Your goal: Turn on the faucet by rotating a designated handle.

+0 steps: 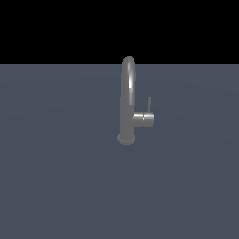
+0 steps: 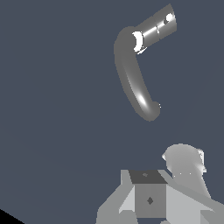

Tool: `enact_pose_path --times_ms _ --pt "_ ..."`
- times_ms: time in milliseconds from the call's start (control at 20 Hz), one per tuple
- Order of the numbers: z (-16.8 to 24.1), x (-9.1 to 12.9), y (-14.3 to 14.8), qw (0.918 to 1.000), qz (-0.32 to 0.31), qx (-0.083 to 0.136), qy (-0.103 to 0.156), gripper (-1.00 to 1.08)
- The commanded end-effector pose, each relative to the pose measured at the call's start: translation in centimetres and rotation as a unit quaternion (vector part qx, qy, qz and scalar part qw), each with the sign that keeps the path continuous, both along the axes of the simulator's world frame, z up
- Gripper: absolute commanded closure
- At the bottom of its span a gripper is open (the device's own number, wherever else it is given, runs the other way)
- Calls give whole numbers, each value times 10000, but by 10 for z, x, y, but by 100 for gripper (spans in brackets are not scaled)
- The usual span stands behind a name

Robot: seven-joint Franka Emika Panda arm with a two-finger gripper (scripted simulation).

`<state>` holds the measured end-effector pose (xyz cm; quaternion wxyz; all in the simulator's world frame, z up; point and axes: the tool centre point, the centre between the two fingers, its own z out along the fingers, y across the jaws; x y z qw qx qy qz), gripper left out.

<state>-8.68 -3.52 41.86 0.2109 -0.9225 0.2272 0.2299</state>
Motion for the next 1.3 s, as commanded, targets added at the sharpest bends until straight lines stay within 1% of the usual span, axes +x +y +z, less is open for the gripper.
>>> enact_pose_path --times_ms 0,200,350,550,700,850,950,1100,1250 --pt "-9 13 -5 9994 -213 204 185 108" --pt "-25 32 -14 9958 -558 536 486 108" --pt "-39 46 -21 9908 -824 794 718 108" --pt "-59 64 -31 9807 -1191 1150 1039 108" --pt "-76 76 -39 9701 -1478 1429 1291 108" --pt "-96 88 -46 9563 -1779 1721 1554 108" --pt "-110 95 -51 9451 -1989 1924 1737 108" --pt "-133 105 -59 9249 -2316 2238 2022 108" --pt "-158 113 -65 9014 -2639 2546 2303 108"
